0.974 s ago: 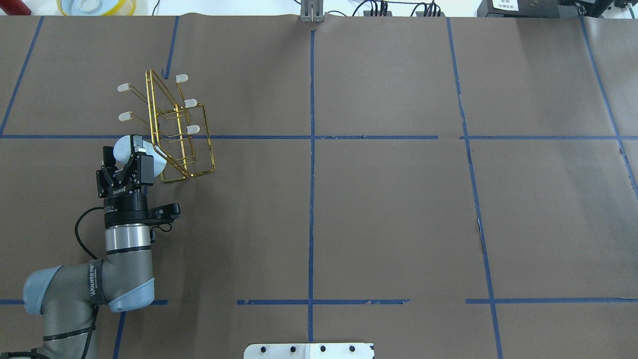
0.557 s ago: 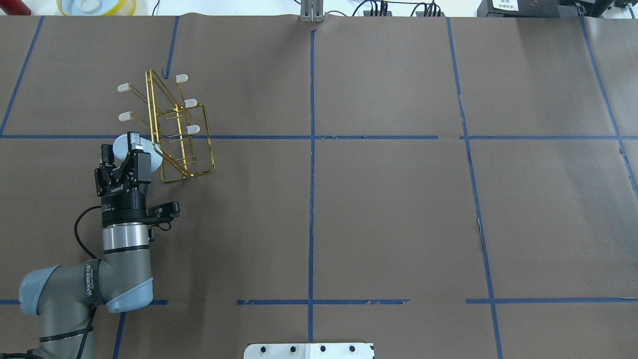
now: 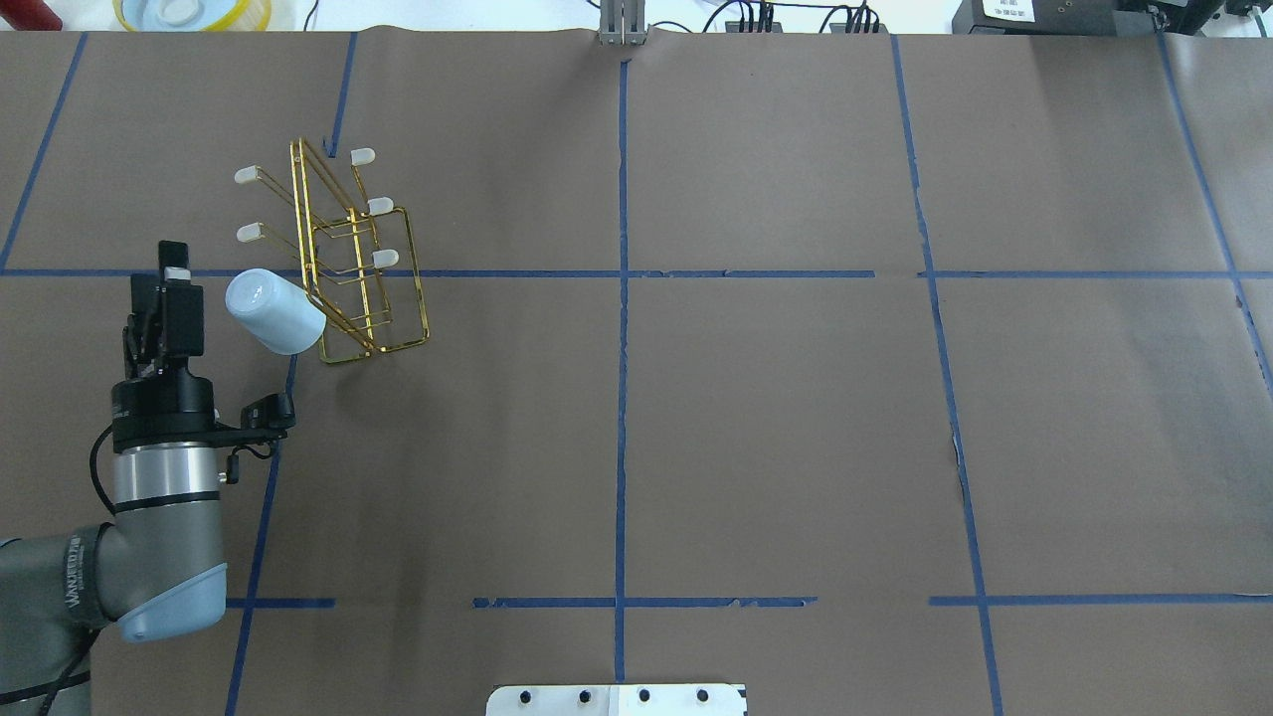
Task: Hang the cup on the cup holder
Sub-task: 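Open the left gripper to release the cup onto the peg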
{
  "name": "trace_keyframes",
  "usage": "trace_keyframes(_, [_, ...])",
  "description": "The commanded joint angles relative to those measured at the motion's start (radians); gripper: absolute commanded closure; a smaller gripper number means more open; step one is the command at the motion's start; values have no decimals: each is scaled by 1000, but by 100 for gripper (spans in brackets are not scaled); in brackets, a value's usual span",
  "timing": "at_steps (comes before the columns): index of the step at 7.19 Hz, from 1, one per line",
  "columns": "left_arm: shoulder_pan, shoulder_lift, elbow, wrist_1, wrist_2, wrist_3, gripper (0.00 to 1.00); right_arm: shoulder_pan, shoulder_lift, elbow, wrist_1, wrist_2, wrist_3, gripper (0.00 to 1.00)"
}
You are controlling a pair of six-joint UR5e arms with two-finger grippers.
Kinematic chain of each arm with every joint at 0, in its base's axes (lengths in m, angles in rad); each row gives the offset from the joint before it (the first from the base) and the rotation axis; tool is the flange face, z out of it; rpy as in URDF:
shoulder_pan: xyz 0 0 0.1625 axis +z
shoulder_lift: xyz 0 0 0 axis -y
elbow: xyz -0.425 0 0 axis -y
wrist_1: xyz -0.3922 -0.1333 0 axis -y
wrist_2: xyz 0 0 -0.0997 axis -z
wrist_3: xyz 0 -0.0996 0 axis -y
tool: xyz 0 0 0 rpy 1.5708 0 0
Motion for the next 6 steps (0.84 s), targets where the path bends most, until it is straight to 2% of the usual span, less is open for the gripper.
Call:
trace_keyframes(1, [-9, 77, -35, -13, -47, -356, 0, 0, 0, 0, 0, 0, 0, 0])
trace_keyframes(4, [-34, 93, -58, -58, -128, -786, 0, 0, 0, 0, 0, 0, 0, 0])
trace_keyframes(6, [-38, 102, -66, -297, -305, -960, 0, 0, 0, 0, 0, 0, 0, 0])
